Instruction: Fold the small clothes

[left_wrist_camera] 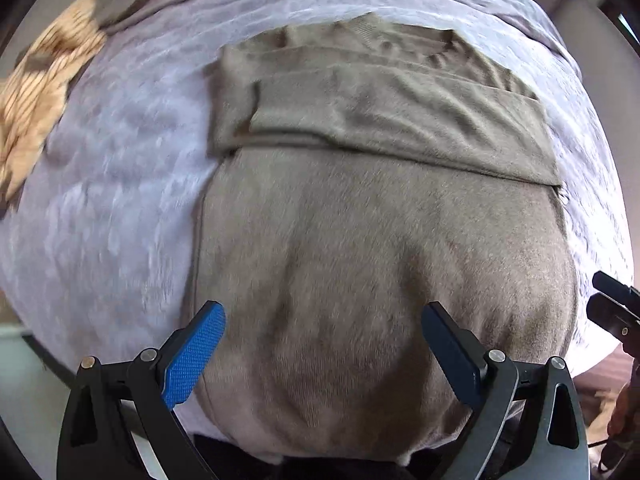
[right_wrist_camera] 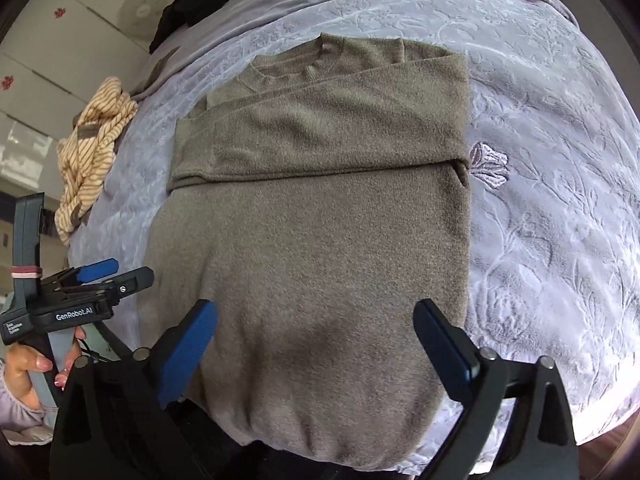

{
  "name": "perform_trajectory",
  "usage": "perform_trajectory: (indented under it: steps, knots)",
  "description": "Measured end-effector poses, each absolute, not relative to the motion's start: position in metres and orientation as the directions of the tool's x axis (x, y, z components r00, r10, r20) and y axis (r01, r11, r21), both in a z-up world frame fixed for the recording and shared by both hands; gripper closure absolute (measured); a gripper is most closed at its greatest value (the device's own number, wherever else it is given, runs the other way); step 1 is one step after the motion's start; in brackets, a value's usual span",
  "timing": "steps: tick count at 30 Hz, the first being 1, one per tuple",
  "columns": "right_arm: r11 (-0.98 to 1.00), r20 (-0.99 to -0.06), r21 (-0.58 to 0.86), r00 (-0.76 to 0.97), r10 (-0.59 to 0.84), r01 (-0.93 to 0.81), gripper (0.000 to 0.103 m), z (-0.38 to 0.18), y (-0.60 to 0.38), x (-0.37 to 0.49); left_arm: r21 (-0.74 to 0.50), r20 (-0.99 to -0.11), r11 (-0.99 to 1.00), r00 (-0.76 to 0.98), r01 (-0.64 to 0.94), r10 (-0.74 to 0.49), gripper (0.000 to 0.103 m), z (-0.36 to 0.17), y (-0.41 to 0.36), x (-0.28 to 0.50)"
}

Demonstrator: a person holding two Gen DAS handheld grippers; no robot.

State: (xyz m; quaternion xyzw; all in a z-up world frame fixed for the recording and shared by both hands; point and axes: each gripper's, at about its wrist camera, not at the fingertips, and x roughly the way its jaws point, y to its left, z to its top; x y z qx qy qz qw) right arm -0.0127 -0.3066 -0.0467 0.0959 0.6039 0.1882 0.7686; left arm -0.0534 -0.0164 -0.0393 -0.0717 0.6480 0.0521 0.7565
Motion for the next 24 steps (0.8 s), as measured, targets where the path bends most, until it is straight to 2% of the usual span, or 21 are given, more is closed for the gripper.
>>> perform_trajectory:
  steps: [5,11,24]
  knots:
    - [0.895,-0.887,0.419,0.14,0.439,-0.151,0.003,-0.057,-0.316,-0.013,-0.027,-0.993,0.963,0.121,-0.266,0.005,0.004,-0.043,0.006,-0.074]
    - [0.872,-0.865,0.487,0.109,0.49,-0.053,0.003,-0.074,-0.321,-0.026,-0.043,-0.991,0.952,0.133,-0.303,-0.002,0.004,-0.043,0.034,-0.093]
    - [0.875,-0.873,0.484,0.08,0.481,0.026,0.003,-0.109,-0.314,-0.111,-0.244,-0.969,0.948,0.094,-0.203,-0.229,0.004,-0.1,0.059,-0.166]
